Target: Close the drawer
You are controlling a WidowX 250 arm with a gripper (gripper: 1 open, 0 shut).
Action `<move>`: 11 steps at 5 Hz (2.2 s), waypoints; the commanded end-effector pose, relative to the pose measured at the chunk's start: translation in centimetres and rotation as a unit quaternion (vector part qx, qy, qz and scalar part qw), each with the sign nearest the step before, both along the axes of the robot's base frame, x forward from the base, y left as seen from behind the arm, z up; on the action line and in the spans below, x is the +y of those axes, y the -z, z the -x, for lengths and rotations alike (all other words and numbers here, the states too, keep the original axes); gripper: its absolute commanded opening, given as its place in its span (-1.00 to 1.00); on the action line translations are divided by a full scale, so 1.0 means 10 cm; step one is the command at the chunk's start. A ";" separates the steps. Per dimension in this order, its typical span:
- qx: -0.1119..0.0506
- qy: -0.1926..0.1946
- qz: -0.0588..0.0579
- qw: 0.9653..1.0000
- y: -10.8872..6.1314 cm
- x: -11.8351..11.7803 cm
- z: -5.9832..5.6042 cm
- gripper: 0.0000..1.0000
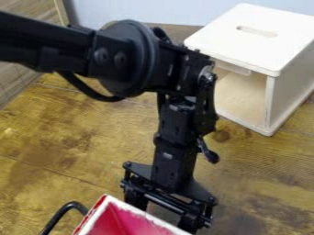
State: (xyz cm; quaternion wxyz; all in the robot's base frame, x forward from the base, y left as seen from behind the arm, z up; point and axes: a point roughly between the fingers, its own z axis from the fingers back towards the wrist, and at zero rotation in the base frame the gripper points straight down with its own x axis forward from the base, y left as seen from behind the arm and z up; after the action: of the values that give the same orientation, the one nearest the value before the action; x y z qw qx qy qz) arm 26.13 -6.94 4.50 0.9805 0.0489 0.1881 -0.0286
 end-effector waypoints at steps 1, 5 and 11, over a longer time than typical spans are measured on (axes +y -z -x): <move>-0.026 -0.004 0.012 1.000 -0.24 -0.05 -0.12 1.00; 0.007 -0.046 0.001 0.999 -0.18 0.00 -0.27 1.00; 0.034 -0.023 -0.014 0.999 -0.27 0.15 -0.05 1.00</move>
State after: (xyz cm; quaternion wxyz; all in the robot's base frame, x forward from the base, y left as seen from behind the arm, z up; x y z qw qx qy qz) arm 26.03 -6.31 4.82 0.9636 0.0636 0.2590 -0.0160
